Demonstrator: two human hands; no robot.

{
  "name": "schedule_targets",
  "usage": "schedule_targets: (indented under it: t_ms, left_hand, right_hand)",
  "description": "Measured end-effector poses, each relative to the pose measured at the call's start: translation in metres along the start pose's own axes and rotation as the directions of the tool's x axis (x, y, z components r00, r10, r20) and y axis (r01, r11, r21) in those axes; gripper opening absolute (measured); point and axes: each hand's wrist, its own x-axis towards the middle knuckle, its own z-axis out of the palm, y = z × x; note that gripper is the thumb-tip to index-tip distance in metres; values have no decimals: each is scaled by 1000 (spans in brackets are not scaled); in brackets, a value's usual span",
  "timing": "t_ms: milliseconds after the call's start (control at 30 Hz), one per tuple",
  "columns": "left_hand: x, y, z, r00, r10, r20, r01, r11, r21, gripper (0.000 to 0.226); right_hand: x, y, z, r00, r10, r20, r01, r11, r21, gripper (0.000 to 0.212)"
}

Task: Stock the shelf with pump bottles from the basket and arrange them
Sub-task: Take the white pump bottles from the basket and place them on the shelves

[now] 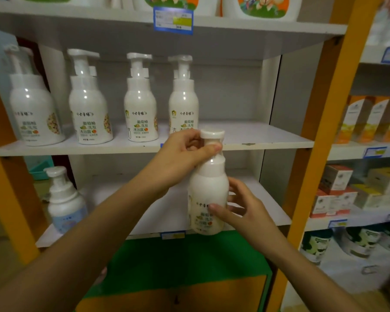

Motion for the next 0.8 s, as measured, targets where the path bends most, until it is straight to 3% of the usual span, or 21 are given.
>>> schedule_targets:
  t_ms: [233,333,467,567,800]
  left_hand:
    - [41,36,16,993,76,-94,-84,993,-86,14]
    - [55,43,17,991,101,-90,-109,991,-83,25]
    - [67,15,22,998,-20,-58,13,994,-112,25]
    - [80,2,27,994,-87,-60,67,957,-284,22]
    - [103,-15,30,965,-169,-199,92,933,-349,27]
  right_hand:
    - [26,-34,-44,989,-145,-17,144,987,-74,50]
    - [48,-53,-67,985,-162,-56,155,982,-112,45]
    - [84,-65,-88,985,-154,-78,140,977,-160,64]
    - [107,-65,-94,988,-133,-79,125,987,-96,55]
    - [144,-52,-85,996,-77,-52,73,995,-74,58]
